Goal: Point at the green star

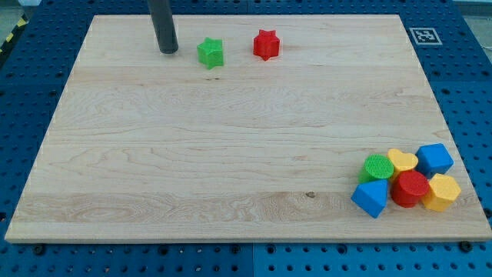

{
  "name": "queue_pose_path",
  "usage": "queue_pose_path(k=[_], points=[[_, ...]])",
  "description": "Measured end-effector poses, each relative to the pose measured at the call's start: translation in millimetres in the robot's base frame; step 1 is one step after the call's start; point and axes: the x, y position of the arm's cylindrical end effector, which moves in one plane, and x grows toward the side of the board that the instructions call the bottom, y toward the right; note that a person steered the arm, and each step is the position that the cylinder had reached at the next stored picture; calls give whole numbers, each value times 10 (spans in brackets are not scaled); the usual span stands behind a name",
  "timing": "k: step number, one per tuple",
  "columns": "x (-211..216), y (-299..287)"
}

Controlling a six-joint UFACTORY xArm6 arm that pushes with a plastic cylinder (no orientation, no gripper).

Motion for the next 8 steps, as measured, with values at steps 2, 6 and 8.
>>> queue_pose_path(k=[2,6,8], points=[[146,348],[195,184],[109,204]])
